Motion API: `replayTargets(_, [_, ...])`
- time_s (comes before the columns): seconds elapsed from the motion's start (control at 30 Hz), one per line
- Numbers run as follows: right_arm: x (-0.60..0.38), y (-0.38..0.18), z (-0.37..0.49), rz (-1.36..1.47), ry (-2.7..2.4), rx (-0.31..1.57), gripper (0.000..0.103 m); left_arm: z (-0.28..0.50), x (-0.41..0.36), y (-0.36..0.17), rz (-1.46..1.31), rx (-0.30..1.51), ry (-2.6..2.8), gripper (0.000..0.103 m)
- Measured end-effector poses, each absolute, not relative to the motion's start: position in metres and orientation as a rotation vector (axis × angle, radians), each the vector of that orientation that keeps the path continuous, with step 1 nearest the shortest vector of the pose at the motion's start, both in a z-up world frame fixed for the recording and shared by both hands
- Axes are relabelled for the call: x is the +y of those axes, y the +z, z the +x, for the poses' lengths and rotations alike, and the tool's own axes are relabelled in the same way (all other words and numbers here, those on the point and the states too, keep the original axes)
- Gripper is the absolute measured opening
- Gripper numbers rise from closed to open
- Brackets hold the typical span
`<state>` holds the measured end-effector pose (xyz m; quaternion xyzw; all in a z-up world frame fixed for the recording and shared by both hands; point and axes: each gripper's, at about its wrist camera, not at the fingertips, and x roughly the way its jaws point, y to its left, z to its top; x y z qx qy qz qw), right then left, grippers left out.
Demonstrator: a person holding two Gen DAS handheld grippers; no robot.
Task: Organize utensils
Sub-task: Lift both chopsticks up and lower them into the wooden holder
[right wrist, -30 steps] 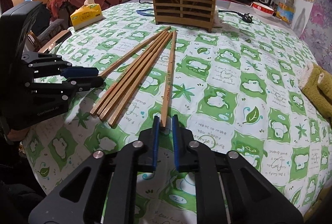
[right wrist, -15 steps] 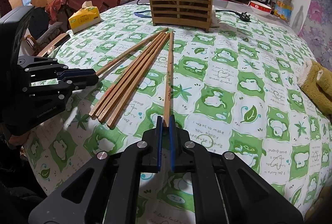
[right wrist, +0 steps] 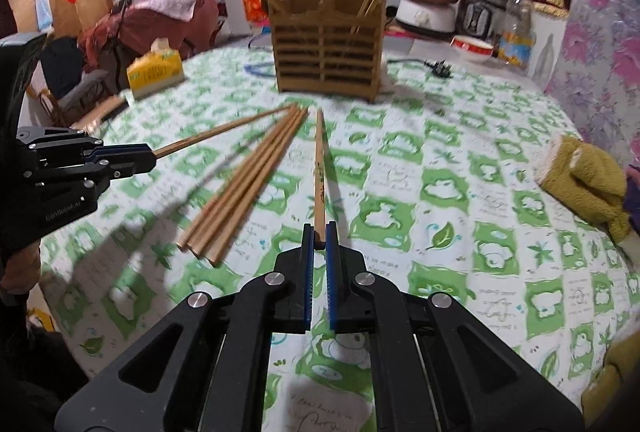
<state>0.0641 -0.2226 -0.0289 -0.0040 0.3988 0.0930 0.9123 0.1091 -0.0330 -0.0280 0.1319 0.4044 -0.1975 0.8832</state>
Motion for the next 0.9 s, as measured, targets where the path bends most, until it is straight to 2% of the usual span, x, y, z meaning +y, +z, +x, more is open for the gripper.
replayTargets(0.33, [-0.233,0.053,0.045,0.022,0.167,0.611,0.007,0.109,-0.011,0.047,0.145,0.751,-0.412,0.006])
replayTargets(0.57, [-0.238,0.090,0.057,0.047,0.182,0.560,0.006,0.121,-0.019,0.090,0.131,0.699,-0.434,0.006])
replayTargets(0.9, [-0.234,0.131,0.114,0.064,0.190,0.502,0.006,0.184,-0.055,0.146,0.121,0.649,-0.456,0.006])
